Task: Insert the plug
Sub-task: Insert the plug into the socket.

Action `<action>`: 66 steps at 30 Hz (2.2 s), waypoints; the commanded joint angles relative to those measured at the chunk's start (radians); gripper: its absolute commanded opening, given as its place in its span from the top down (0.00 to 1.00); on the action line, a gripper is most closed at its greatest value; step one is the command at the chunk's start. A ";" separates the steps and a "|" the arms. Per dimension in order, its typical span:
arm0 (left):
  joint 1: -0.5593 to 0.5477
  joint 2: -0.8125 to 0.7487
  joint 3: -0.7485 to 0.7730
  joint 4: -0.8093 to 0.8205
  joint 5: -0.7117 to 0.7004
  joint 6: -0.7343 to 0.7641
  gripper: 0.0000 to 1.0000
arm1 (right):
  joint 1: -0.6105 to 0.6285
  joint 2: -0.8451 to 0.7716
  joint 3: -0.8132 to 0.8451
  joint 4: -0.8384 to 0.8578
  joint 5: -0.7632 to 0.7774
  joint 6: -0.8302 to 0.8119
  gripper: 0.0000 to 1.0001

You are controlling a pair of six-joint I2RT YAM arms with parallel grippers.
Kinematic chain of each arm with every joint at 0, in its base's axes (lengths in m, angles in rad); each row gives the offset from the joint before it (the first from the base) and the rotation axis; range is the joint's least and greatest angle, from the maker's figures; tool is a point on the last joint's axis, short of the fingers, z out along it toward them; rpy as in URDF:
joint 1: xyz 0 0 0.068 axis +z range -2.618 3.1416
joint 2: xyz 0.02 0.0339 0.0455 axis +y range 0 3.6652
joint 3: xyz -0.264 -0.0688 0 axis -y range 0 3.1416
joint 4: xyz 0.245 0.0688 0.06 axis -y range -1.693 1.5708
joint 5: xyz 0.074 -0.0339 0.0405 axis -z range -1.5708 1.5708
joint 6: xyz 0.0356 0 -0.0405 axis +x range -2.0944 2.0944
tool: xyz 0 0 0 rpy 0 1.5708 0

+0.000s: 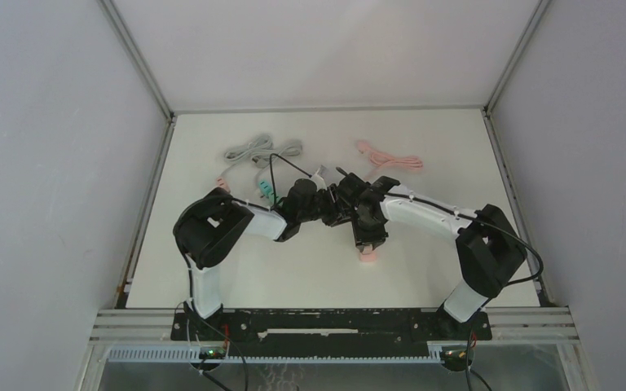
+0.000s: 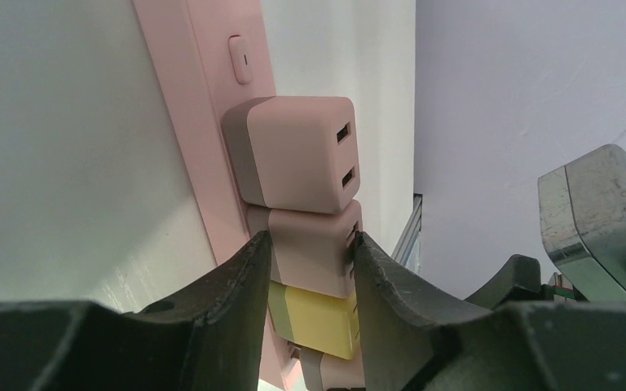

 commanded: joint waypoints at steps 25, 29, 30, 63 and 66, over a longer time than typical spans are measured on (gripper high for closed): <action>0.001 0.031 -0.052 -0.128 -0.023 0.030 0.55 | 0.074 0.184 -0.008 0.067 0.007 -0.003 1.00; 0.001 0.027 -0.055 -0.129 -0.027 0.030 0.56 | 0.058 0.170 -0.044 0.074 0.022 0.002 1.00; 0.001 0.026 -0.056 -0.128 -0.027 0.030 0.56 | 0.049 0.161 -0.059 0.079 0.020 0.001 1.00; 0.001 0.043 -0.075 -0.087 -0.024 -0.021 0.57 | 0.016 0.140 -0.199 0.226 -0.011 0.059 1.00; 0.002 0.043 -0.077 -0.087 -0.023 -0.020 0.57 | 0.044 0.174 -0.176 0.226 -0.010 0.068 1.00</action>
